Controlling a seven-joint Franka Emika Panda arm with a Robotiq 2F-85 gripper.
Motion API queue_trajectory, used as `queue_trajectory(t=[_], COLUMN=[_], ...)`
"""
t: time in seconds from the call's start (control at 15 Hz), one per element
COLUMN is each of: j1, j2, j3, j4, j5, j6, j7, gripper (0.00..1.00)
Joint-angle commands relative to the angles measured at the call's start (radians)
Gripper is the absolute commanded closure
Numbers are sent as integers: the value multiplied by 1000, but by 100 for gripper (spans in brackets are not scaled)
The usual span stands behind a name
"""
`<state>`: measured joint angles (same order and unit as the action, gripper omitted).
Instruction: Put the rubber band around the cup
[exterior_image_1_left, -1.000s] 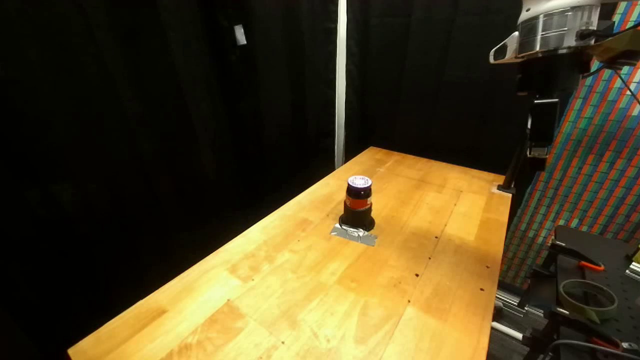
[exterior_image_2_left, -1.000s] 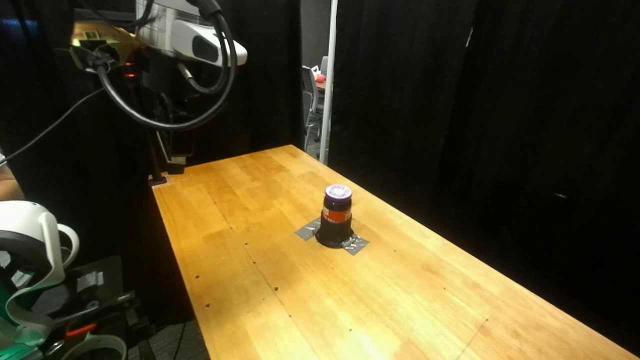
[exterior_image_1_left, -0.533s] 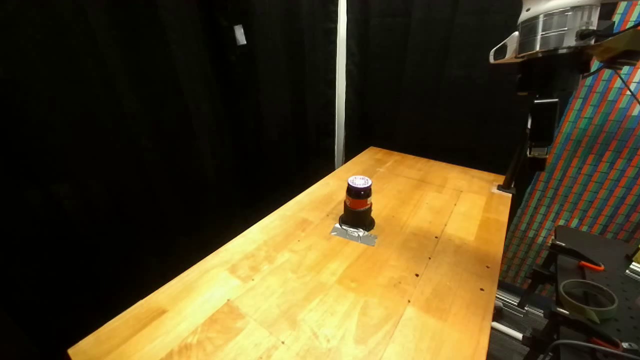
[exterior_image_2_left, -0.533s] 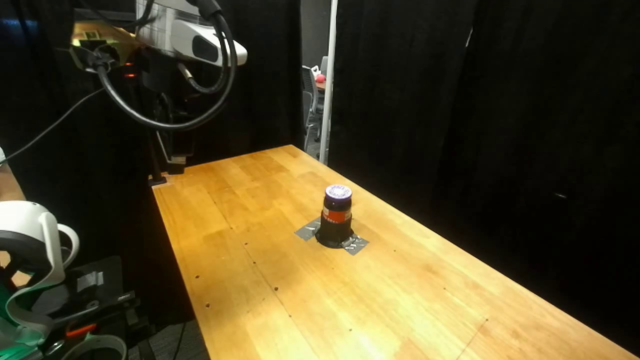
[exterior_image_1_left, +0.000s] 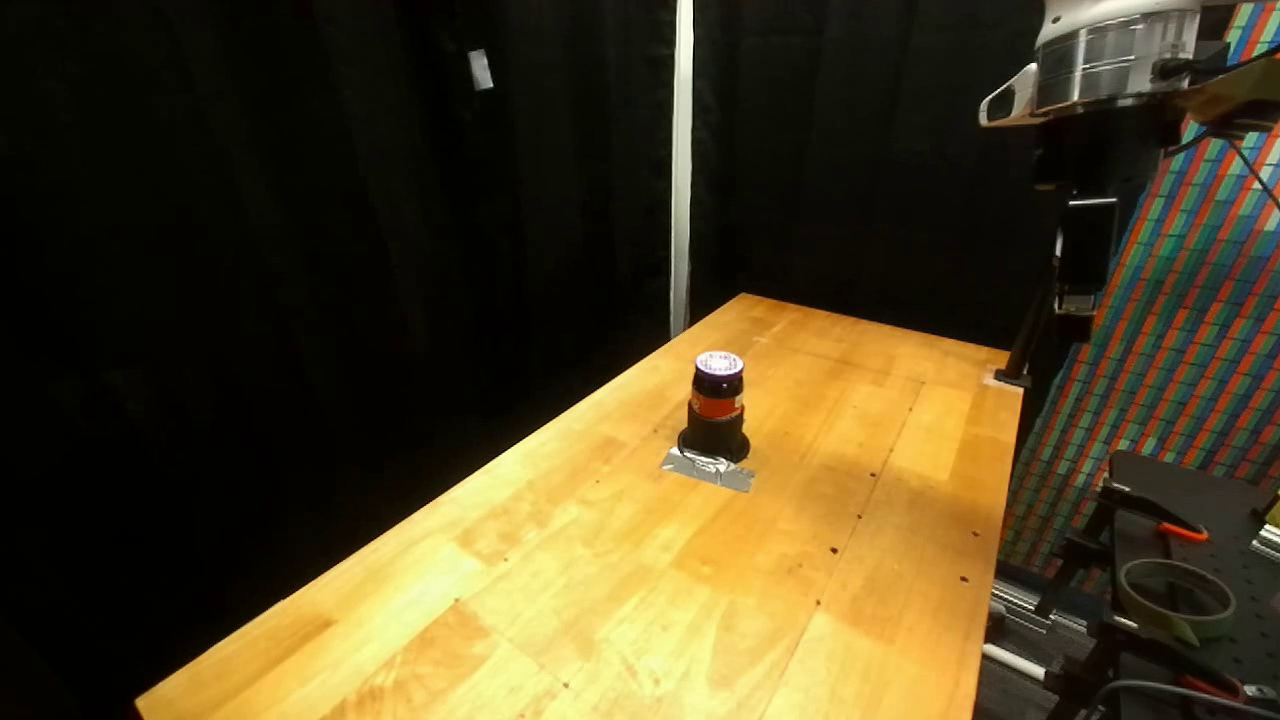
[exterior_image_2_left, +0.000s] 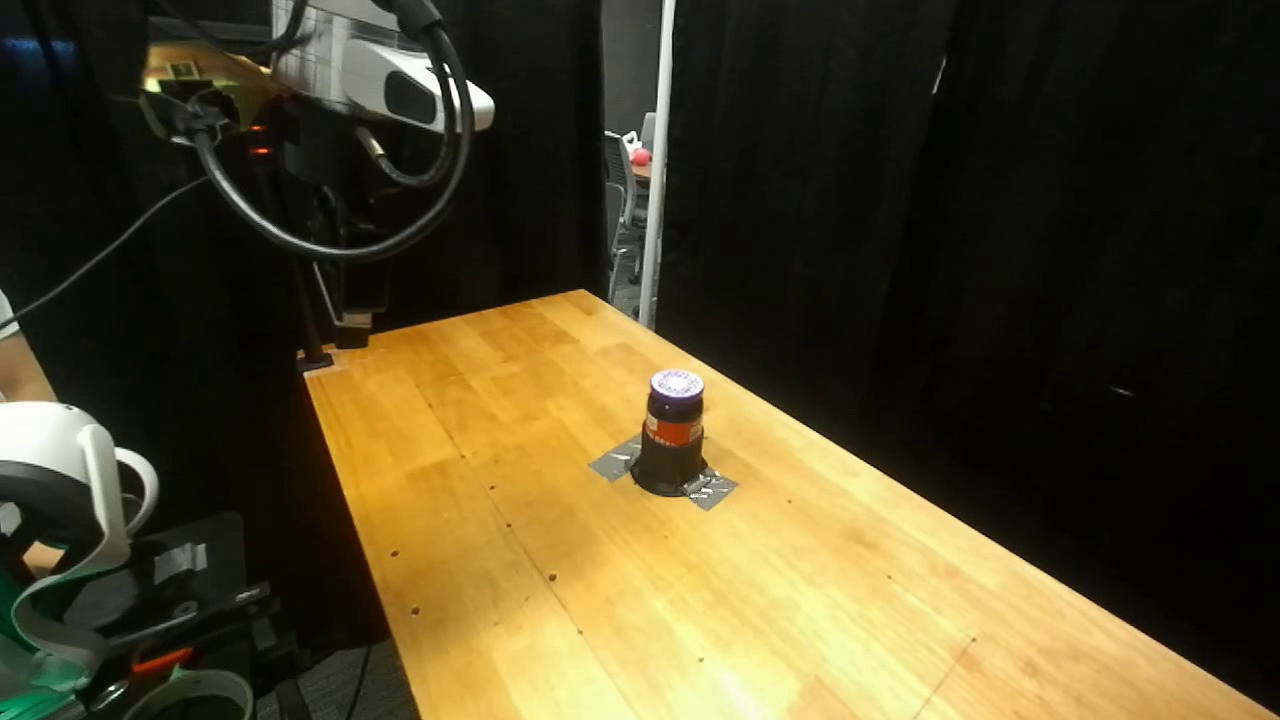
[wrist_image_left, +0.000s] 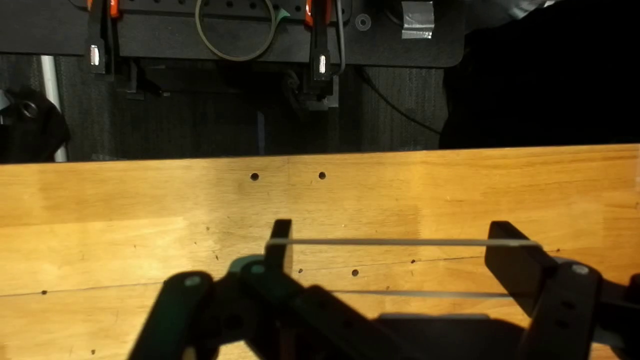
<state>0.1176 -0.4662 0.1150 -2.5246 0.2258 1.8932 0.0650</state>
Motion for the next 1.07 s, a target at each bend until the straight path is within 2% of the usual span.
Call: queue_trajectory(t=[0.0, 0.53, 0.8, 1.0], j1=[2, -1, 3, 2], j2=[0, 23, 126, 247], j3=[-2, 4, 23, 48], j4=[1, 15, 71, 141], j5=[-1, -5, -7, -43], j6=[-1, 14, 142, 289], j7=[1, 15, 23, 37], gripper=[0, 0, 0, 0])
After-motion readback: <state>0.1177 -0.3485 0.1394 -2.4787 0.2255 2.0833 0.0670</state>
